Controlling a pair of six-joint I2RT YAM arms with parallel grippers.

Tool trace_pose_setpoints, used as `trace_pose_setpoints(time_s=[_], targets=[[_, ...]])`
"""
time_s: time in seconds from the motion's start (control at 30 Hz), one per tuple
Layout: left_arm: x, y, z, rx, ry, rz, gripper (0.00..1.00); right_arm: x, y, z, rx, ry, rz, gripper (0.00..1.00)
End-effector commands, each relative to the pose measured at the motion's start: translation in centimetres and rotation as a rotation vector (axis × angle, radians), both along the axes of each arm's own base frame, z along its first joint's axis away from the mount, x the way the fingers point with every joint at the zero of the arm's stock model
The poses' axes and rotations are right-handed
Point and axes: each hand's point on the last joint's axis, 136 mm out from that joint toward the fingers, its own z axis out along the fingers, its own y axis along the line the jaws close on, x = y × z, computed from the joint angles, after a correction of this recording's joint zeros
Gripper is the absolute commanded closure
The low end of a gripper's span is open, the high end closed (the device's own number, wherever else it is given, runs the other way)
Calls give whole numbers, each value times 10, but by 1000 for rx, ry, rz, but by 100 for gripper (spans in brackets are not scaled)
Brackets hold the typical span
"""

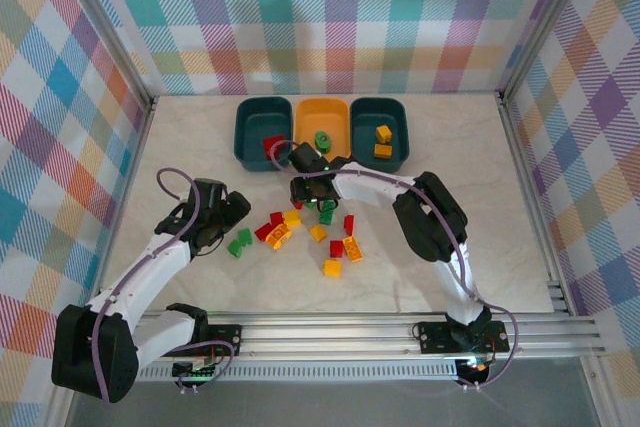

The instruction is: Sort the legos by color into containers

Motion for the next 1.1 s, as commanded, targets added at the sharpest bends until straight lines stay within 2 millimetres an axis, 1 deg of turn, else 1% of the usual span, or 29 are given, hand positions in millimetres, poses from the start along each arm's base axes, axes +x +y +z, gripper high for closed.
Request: trace_pose_setpoints(time_s=[0.0, 0.07, 0.27, 0.3, 0.4, 0.53, 0.63, 0.7, 0.73, 0.83, 1.07], targets=[[-3, -4, -6, 4, 19, -30, 12, 0, -12, -9, -49, 9, -10, 52], [-2, -6, -8, -3, 21, -36, 12, -2, -13, -9, -48, 15, -2, 57], [1, -9, -12, -12, 35, -46, 12, -9, -22, -5, -18, 14, 6, 61], [1, -10, -13, -15, 35, -45, 12, -9, -23, -5, -24, 15, 9, 60], [3, -12, -12, -27, 33, -49, 12, -10, -23, -7, -31, 23, 22, 53], [4, -14, -10, -33, 28, -54, 12, -14, -20, -7, -26, 31, 42, 52], [5, -14, -9, -32, 28, -56, 12, -14, -25, -10, -50, 27, 44, 60], [6, -14, -9, -32, 27, -56, 12, -15, -27, -7, -45, 16, 45, 67], [6, -14, -9, -32, 27, -55, 12, -15, -26, -4, -37, 10, 47, 68], [10, -16, -8, -38, 28, -60, 12, -14, -25, 15, -1, -23, 51, 71], [16, -17, 0, -28, 16, -66, 12, -8, -22, 80, 78, -131, 72, 71]])
